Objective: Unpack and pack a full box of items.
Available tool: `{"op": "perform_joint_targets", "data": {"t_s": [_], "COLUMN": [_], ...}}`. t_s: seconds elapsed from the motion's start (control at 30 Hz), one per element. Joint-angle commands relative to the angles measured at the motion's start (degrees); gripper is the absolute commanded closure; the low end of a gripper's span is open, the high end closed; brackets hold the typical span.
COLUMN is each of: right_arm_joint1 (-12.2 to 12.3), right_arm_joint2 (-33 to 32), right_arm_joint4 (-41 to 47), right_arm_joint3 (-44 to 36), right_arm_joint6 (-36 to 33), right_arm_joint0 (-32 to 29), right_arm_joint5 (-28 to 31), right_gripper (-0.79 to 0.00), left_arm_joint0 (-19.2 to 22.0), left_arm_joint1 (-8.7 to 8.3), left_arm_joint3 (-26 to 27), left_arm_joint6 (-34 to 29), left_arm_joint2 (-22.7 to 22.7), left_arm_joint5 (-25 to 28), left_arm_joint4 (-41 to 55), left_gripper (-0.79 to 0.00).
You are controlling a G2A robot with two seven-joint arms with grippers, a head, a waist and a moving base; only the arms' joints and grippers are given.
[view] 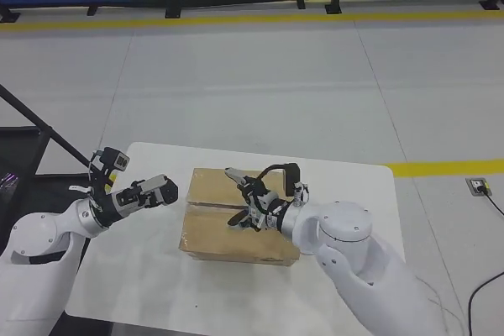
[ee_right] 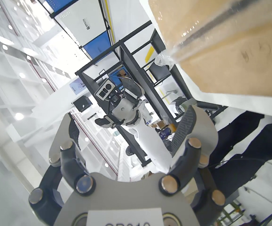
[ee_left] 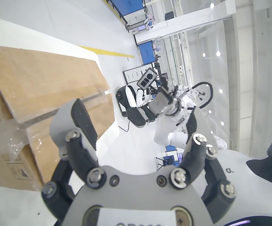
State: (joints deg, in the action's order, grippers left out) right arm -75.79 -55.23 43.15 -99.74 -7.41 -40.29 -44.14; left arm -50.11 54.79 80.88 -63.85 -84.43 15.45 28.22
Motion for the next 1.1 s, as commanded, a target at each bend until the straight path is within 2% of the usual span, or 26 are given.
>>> {"op": "perform_joint_targets", "data": {"t_s": [0.0, 0.1, 0.43, 0.57, 0.67, 0.8, 1.07], "right_arm_joint1": [0.83, 2.09, 2.09, 1.78, 1.38, 0.56, -1.41], "right_arm_joint2": [0.71, 1.71, 1.71, 4.9, 6.85, 8.79, 10.88], "right_arm_joint4": [-7.36, -15.52, -15.52, -22.25, -26.11, -29.8, -28.87], "right_arm_joint3": [2.56, 7.91, 7.91, 6.19, 9.02, 15.02, 22.36], "right_arm_joint6": [-11.33, -23.52, -23.52, -20.46, -20.03, -17.61, -18.11], "right_arm_joint0": [1.12, 3.79, 3.79, 3.34, 4.24, 6.16, 8.44], "right_arm_joint5": [2.04, 6.18, 6.18, 12.45, 17.44, 19.82, 27.79], "right_gripper": [-0.785, -0.785, -0.785, -0.785, -0.785, -0.785, -0.785], "left_arm_joint0": [0.0, 0.0, -0.8, -2.03, -1.65, -0.59, 2.34], "left_arm_joint1": [0.0, 0.0, -0.09, -0.26, -0.1, 0.36, 1.51], "left_arm_joint3": [0.0, 0.0, 0.83, 0.9, -1.05, -4.93, -12.2], "left_arm_joint6": [0.0, 0.0, 1.52, 4.16, 5.63, 7.3, 7.75], "left_arm_joint2": [0.0, 0.0, -0.07, 0.45, 1.89, 3.56, 7.41], "left_arm_joint5": [0.0, 0.0, -0.66, -2.17, -2.59, -1.86, -0.95], "left_arm_joint4": [0.0, 0.0, -1.62, -5.96, -7.57, -6.29, -2.89], "left_gripper": [-0.785, -0.785, -0.785, -0.785, -0.785, -0.785, -0.785]}}
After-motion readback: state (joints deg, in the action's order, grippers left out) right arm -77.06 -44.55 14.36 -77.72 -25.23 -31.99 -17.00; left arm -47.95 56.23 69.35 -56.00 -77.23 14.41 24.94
